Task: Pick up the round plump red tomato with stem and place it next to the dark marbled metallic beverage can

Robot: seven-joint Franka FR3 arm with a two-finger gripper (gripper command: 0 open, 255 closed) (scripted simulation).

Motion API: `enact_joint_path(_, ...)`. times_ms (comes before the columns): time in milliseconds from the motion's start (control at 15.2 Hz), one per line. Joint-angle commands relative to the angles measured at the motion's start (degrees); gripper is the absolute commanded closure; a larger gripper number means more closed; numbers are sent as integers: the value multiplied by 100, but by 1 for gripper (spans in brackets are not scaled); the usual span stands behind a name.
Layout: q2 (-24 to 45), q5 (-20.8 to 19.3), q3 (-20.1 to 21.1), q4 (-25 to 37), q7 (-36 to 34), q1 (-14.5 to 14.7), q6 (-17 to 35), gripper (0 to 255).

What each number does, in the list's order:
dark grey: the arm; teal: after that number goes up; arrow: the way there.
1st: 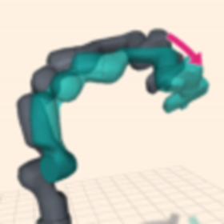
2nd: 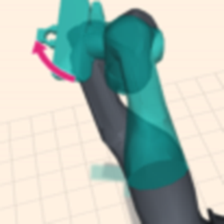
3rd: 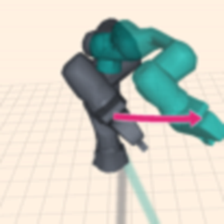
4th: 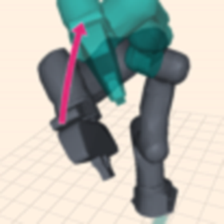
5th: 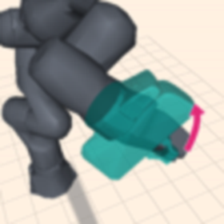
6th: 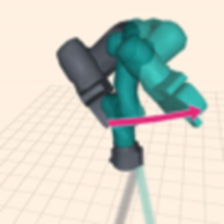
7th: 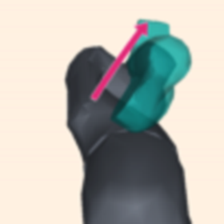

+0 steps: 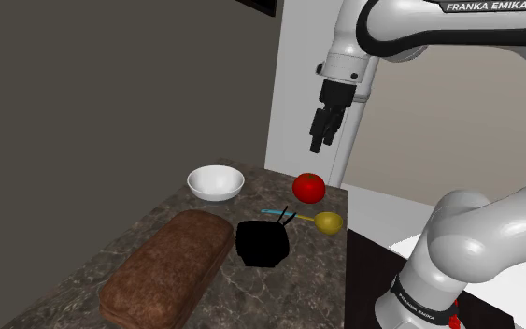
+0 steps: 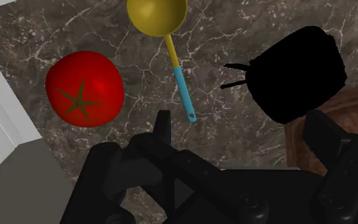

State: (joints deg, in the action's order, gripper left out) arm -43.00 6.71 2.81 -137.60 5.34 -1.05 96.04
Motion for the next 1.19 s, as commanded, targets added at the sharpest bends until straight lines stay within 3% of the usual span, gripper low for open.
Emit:
enact_joint_path(0, 0, 0, 0, 0, 0, 0, 0, 0)
enact_joint_path(1122, 1563, -856, 461, -958, -3613, -2120, 3087, 0)
